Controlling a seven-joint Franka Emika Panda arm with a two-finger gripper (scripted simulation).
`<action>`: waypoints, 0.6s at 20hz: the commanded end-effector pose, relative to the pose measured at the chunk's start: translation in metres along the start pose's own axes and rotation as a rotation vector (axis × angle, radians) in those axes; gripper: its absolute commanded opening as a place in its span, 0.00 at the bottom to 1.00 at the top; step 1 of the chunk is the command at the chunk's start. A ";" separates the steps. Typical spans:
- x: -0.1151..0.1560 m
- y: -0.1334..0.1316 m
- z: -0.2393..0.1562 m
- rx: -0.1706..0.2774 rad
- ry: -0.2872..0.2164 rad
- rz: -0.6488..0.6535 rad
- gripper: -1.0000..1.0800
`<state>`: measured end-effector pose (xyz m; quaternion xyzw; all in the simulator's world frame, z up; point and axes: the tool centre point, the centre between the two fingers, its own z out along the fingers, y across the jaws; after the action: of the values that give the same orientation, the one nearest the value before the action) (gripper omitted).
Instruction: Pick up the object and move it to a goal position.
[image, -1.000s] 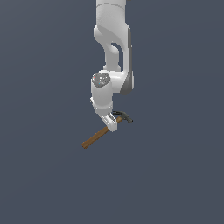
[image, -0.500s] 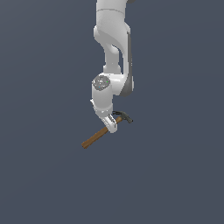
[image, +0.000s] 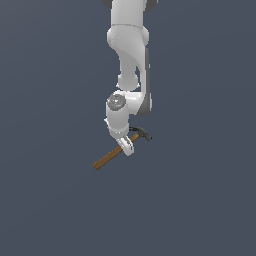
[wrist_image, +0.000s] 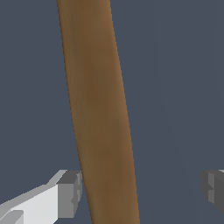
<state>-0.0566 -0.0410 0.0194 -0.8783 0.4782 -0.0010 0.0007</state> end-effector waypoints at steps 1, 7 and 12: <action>0.000 0.001 0.003 -0.002 -0.001 0.001 0.00; 0.000 0.001 0.003 -0.002 -0.001 0.001 0.00; 0.000 -0.002 0.000 0.004 0.002 -0.002 0.00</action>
<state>-0.0547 -0.0403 0.0195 -0.8785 0.4778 -0.0028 0.0019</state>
